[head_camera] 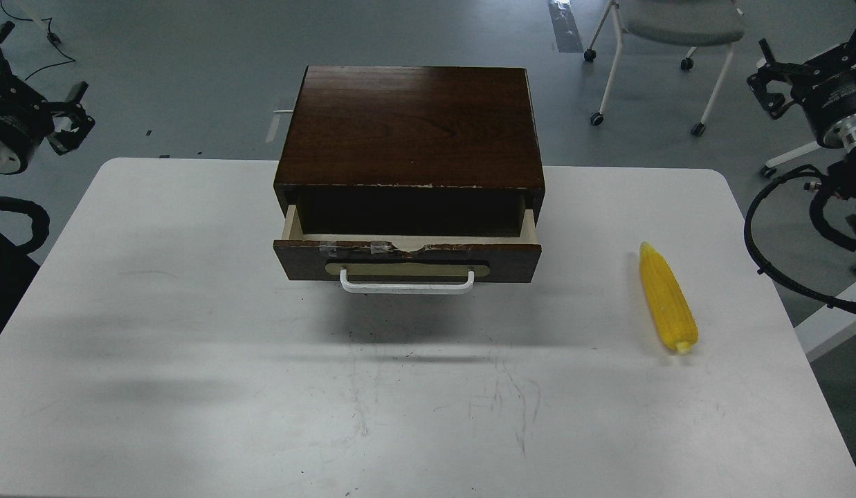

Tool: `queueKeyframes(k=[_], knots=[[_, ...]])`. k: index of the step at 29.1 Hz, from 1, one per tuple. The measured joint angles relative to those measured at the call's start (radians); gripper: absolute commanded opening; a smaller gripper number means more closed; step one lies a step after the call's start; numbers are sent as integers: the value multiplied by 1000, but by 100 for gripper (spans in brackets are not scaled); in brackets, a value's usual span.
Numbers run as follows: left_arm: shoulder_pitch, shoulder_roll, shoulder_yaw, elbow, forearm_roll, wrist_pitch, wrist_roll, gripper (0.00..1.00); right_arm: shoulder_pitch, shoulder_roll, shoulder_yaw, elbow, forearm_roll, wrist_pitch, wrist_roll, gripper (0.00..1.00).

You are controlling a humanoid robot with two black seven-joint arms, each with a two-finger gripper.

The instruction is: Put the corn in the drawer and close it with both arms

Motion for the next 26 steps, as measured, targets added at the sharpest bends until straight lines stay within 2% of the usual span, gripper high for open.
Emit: queueKeyframes(k=[11, 17, 22, 26], knots=[[0, -14, 9, 13, 1, 0, -7, 98, 17, -22, -16, 4, -11, -49, -1, 100], [-5, -10, 4, 14, 1, 0, -5, 98, 112, -127, -61, 23, -182, -72, -1, 100], [12, -14, -16, 11, -2, 0, -10, 98, 270, -197, -231, 26, -358, -102, -2, 100], [57, -16, -36, -1, -3, 0, -43, 98, 407, -228, -472, 25, -561, -107, -3, 100]])
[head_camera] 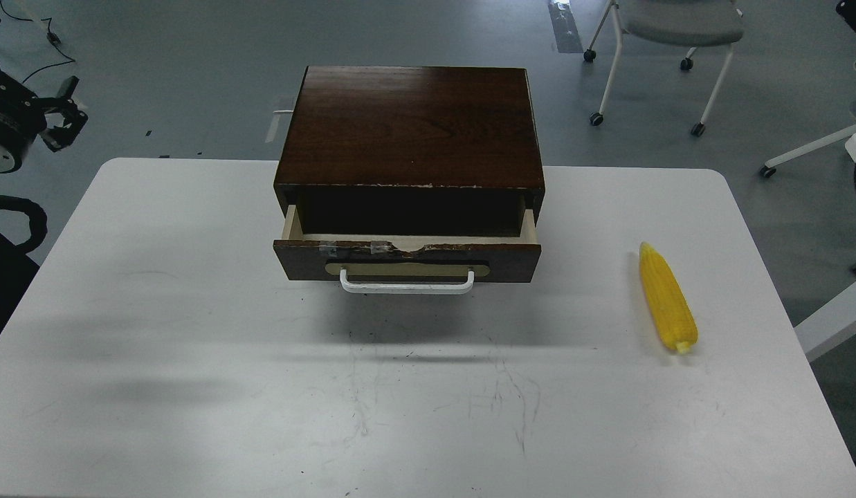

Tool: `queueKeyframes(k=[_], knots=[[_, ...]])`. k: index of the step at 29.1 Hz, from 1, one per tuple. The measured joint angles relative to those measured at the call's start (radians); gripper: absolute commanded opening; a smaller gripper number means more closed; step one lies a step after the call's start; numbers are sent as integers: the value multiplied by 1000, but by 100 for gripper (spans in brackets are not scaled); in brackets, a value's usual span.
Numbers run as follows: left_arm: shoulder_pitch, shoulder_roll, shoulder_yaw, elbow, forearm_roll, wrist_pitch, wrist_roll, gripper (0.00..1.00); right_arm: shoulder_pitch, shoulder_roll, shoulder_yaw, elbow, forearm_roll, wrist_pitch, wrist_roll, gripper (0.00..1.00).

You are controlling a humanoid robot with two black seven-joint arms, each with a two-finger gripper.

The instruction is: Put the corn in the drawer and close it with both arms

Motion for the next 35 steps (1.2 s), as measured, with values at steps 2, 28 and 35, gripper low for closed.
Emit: queueKeyframes(k=[2, 28, 35], knots=[[11, -2, -2, -4, 0, 0, -16, 98, 78, 2, -129, 4, -128, -1, -4, 100], [-1, 27, -5, -4, 1, 0, -20, 98, -126, 16, -538, 430, -876, -175, -137, 96], [3, 31, -2, -4, 2, 0, -17, 98, -205, 36, -541, 459, -960, -184, -137, 77]])
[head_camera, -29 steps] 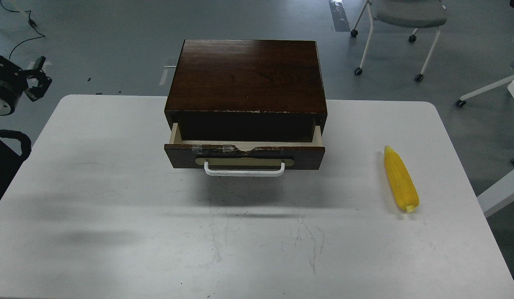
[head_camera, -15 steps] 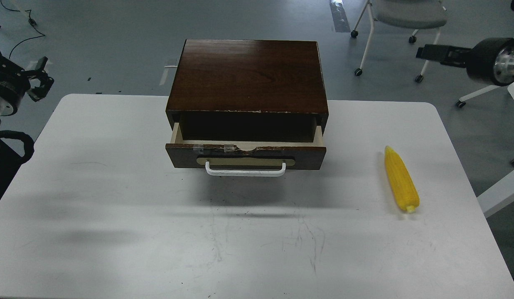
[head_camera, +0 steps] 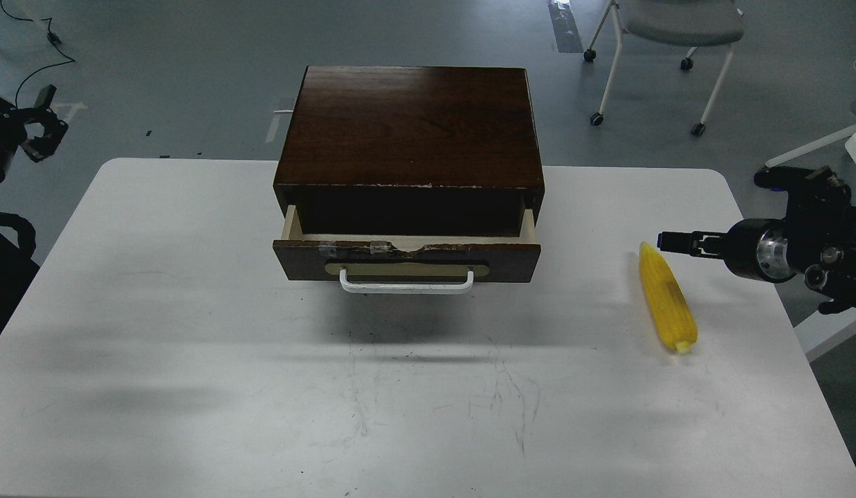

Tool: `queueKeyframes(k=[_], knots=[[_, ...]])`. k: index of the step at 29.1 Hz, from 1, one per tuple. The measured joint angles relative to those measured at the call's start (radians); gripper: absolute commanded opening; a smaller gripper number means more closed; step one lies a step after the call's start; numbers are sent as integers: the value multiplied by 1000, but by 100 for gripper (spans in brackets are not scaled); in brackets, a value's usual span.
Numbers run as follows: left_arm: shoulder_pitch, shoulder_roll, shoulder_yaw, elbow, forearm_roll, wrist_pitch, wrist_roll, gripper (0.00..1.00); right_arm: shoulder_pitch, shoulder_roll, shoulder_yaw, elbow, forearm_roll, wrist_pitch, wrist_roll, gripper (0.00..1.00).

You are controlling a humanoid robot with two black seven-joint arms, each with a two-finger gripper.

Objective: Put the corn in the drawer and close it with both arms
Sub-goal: 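Reach the right gripper to the yellow corn and close on it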

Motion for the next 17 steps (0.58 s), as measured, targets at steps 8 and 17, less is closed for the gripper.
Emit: queueKeyframes(k=[8, 17], knots=[[6, 13, 1, 2, 1, 0, 3, 98, -40, 8, 7, 22, -24, -38, 5, 70], [13, 36, 6, 17, 3, 0, 7, 98, -73, 34, 9, 17, -27, -70, 6, 25]])
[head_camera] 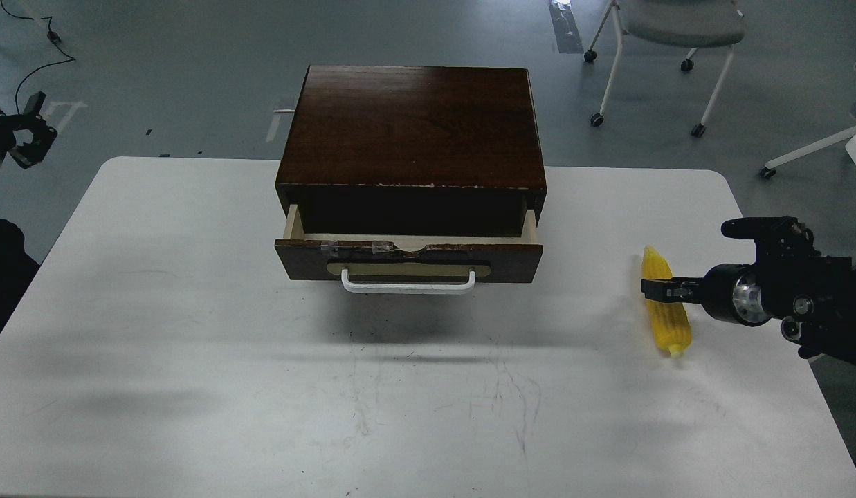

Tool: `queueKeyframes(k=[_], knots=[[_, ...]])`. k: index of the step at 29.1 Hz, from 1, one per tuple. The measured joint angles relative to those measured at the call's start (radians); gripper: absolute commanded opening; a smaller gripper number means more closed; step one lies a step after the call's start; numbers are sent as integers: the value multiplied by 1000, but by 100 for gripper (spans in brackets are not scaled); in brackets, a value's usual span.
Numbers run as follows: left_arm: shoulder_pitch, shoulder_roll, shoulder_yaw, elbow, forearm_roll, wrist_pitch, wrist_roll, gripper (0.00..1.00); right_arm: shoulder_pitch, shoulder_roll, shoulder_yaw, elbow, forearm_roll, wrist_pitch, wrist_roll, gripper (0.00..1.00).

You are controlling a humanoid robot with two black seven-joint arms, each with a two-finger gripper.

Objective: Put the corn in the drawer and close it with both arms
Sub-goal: 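Reach the right gripper to the yellow corn and close on it, then lift the corn with the right gripper and carry it over the drawer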

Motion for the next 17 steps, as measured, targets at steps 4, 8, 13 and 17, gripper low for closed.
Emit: queueKeyframes(k=[4, 8, 13, 17], knots=[[0, 7, 0, 0, 0, 0, -3, 98, 25, -5, 10, 4, 4, -1, 0, 16], [-2, 9, 0, 0, 0, 0, -9, 98, 134, -37, 30, 17, 5, 0, -1, 14], [-5, 11, 0, 1, 0, 0, -9, 98, 356, -68, 28, 115, -3, 18, -1, 8], [-6, 23, 3, 0, 1, 0, -8, 98, 532, -57, 26, 183, -28, 36, -2, 6]])
